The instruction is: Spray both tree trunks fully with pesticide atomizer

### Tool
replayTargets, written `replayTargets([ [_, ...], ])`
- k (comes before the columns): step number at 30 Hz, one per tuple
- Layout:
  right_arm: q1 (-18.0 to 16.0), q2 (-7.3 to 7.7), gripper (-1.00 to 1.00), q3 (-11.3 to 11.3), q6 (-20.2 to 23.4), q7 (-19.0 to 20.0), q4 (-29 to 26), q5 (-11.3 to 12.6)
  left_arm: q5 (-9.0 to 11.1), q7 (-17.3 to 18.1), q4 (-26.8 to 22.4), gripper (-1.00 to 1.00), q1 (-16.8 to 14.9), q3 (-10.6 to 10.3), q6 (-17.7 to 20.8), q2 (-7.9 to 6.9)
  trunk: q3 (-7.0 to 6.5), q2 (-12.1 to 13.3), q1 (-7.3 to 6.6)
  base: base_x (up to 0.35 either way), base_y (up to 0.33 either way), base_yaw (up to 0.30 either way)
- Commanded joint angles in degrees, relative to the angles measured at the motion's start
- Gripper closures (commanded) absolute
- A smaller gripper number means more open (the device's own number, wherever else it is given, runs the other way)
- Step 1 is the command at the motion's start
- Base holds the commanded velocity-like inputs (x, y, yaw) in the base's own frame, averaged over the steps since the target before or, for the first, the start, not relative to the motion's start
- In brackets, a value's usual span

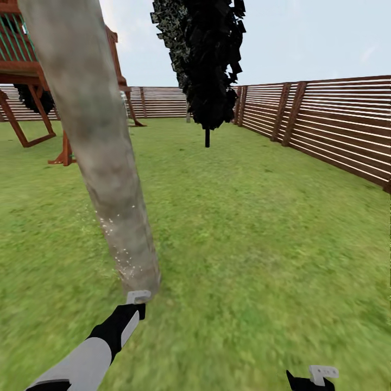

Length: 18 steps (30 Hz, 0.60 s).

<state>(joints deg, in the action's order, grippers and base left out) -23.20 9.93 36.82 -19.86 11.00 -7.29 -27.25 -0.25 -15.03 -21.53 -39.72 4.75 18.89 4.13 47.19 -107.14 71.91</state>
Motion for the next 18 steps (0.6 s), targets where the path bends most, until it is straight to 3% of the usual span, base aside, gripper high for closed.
replayTargets([
  [1, 0.0, 0.0, -1.0, 0.0, 0.0, 0.0, 0.0, 0.0, 0.0, 0.0, 0.0, 1.0, 0.0, 0.0, 0.0, 0.0, 0.0, 0.0, 0.0, 0.0, -0.273, 0.014],
  [9, 0.0, 0.0, -1.0, 0.0, 0.0, 0.0, 0.0, 0.0, -0.1, 0.0, 0.0, 1.0, 0.0, 0.0, 0.0, 0.0, 0.0, 0.0, 0.0, 0.001, -0.273, 0.21],
  [15, 0.0, 0.0, -1.0, 0.0, 0.0, 0.0, 0.0, 0.0, 0.0, 0.0, 0.0, 1.0, 0.0, 0.0, 0.0, 0.0, 0.0, 0.0, 0.0, 0.153, -0.25, 0.27],
  [18, 0.0, 0.0, -1.0, 0.0, 0.0, 0.0, 0.0, 0.0, 0.0, 0.0, 0.0, 1.0, 0.0, 0.0, 0.0, 0.0, 0.0, 0.0, 0.0, 0.186, -0.238, 0.078],
])
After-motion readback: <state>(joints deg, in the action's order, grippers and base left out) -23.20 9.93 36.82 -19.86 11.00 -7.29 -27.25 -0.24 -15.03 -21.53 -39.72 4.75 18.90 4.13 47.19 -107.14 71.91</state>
